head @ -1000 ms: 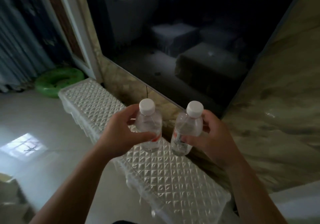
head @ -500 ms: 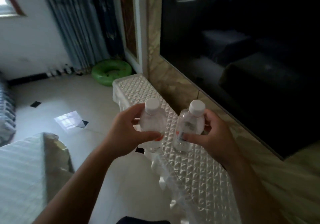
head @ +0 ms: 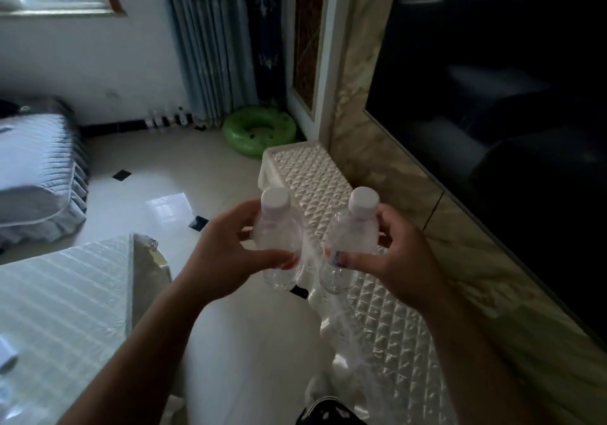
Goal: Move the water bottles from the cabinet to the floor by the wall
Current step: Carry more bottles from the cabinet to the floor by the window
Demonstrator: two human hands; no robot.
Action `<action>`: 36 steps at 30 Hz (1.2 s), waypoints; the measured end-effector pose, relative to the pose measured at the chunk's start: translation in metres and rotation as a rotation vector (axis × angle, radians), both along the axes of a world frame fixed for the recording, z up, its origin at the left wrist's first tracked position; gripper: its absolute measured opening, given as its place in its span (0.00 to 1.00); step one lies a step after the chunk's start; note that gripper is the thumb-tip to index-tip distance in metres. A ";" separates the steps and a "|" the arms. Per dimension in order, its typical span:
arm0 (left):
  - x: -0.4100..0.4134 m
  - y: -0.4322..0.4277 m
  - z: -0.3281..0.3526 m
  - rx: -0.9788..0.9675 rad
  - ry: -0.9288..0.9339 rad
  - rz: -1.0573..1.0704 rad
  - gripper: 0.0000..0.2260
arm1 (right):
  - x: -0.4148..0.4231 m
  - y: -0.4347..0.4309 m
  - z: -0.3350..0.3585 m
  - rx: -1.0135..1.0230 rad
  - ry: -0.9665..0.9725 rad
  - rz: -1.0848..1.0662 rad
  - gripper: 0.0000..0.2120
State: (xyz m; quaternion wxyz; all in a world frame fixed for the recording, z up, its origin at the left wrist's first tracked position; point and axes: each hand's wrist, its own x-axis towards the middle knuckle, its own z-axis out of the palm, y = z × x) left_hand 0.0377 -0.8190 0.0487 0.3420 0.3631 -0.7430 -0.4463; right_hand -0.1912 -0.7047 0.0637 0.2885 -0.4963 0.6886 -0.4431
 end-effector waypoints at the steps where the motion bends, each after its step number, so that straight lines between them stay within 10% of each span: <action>1: 0.000 -0.009 -0.002 0.000 0.002 0.016 0.35 | -0.002 -0.012 -0.002 -0.001 -0.004 0.011 0.31; 36: -0.001 -0.406 -0.005 0.081 0.102 0.306 0.31 | -0.026 -0.494 -0.016 0.000 -0.017 0.300 0.35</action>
